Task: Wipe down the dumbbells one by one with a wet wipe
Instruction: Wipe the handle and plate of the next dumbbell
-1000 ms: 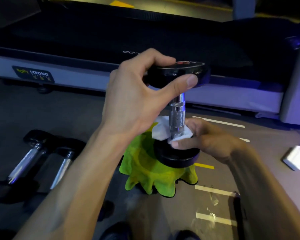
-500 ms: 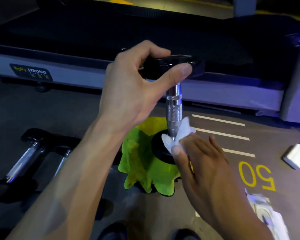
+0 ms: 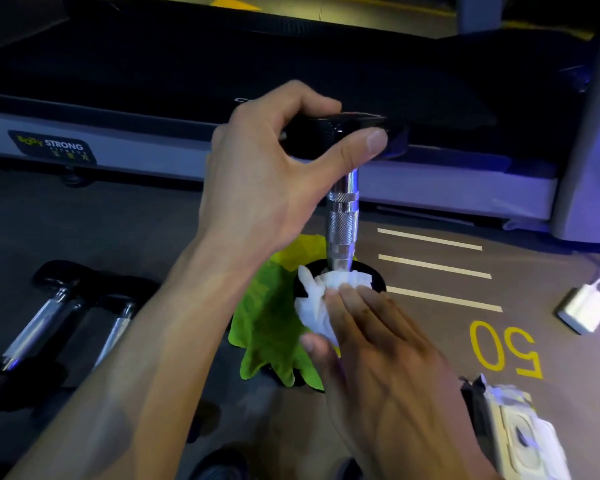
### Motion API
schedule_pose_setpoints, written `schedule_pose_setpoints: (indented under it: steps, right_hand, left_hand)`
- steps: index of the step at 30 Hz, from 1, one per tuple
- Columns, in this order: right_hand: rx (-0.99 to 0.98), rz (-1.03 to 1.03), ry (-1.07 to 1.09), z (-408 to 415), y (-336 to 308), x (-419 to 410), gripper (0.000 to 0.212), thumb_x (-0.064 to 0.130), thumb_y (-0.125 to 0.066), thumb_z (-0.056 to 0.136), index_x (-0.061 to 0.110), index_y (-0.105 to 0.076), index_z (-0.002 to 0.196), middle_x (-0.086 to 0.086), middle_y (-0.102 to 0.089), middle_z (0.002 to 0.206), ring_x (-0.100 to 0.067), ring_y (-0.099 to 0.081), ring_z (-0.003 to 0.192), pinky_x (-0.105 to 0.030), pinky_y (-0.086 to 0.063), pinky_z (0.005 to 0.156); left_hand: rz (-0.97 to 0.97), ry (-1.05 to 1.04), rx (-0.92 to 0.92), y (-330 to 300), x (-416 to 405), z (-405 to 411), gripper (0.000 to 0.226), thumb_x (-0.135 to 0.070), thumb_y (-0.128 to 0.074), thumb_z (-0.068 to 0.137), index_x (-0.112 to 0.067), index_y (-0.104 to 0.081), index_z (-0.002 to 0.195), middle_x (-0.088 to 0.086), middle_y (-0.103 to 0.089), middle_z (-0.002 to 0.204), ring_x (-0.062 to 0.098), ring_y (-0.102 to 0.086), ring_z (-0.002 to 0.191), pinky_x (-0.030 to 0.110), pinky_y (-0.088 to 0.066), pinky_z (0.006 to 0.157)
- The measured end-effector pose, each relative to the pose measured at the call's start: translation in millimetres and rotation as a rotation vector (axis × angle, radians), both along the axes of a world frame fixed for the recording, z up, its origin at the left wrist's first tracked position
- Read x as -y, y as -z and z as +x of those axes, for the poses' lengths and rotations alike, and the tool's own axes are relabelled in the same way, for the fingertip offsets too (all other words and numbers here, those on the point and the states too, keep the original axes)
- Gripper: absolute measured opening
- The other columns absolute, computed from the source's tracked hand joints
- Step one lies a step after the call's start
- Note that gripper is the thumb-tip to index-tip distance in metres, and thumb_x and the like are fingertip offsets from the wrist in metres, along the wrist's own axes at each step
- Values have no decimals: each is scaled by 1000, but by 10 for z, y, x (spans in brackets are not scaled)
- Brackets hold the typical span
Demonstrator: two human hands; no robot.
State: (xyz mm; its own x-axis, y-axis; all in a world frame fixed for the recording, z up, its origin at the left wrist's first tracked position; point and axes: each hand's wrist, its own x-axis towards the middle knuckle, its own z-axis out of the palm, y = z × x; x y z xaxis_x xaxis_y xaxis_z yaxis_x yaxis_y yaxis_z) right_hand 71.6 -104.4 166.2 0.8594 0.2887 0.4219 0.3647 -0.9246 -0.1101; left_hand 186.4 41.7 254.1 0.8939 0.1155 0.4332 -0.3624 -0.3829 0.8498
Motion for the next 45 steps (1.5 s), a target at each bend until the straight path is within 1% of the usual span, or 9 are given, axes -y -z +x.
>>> schedule_pose_setpoints:
  steps: [12,16,19,25,28,31,34,40,45]
  right_hand:
    - [-196,-144,-23,393,108,-400,32,26,-64,91,12,-66,120,-2,-66,121,-23,-57,124,-42,-28,105]
    - [-115,203,-243,215,57,124,29,20,-57,92,28,-71,116,18,-67,127,-4,-61,122,-23,-41,103]
    - [-102,595,14,223,-57,505,23,22,-56,97,36,-73,106,31,-71,109,13,-64,101,-14,-48,85]
    - [-557,1472,83,519,-324,515,34,39,-51,102,20,-77,113,4,-77,111,-12,-69,105,-36,-47,103]
    - [-898,1304,-109,468,-408,346,40,56,-57,87,36,-75,116,10,-78,107,-3,-70,108,-29,-48,103]
    - [-761,1106,-98,519,-399,368,23,38,-58,95,44,-79,94,18,-78,99,3,-71,100,-22,-52,95]
    - [-602,841,-96,629,-213,274,11,23,-63,99,27,-74,100,15,-78,100,-4,-72,100,-41,-57,94]
    - [-766,955,-349,881,-43,526,27,1,-62,98,7,-69,123,-5,-76,120,-22,-70,116,-47,-51,107]
    - [-697,1018,-303,922,75,503,22,17,-69,91,22,-72,112,2,-78,112,-16,-72,111,-50,-51,105]
  left_hand:
    - [-14,76,8,-16,5,-41,42,-59,-83,76,-27,-76,103,-11,-78,96,12,-75,93,44,-59,85]
    - [-27,41,2,19,-70,16,43,-61,-81,77,-27,-76,102,-9,-79,97,15,-75,95,47,-58,87]
    - [-30,40,-2,35,-92,46,43,-63,-81,77,-28,-75,103,-8,-78,95,17,-74,95,50,-57,87]
    - [-18,50,15,29,-42,50,46,-63,-81,77,-26,-75,104,-6,-78,93,20,-74,92,48,-56,86]
    - [-20,49,11,23,-21,48,46,-64,-80,77,-27,-75,104,-7,-77,91,19,-73,91,47,-56,85]
    - [-33,46,8,33,-26,51,46,-64,-81,76,-27,-75,104,-6,-78,93,18,-73,92,47,-56,86]
    - [-37,44,11,32,-20,51,46,-65,-81,75,-28,-75,103,-8,-78,93,17,-74,94,48,-57,88]
    - [-62,106,9,19,36,4,42,-56,-86,74,-27,-76,102,-9,-79,94,15,-75,93,45,-58,88]
    - [-55,117,0,-11,158,-5,43,-59,-86,71,-30,-76,102,-12,-77,90,11,-74,88,44,-59,85]
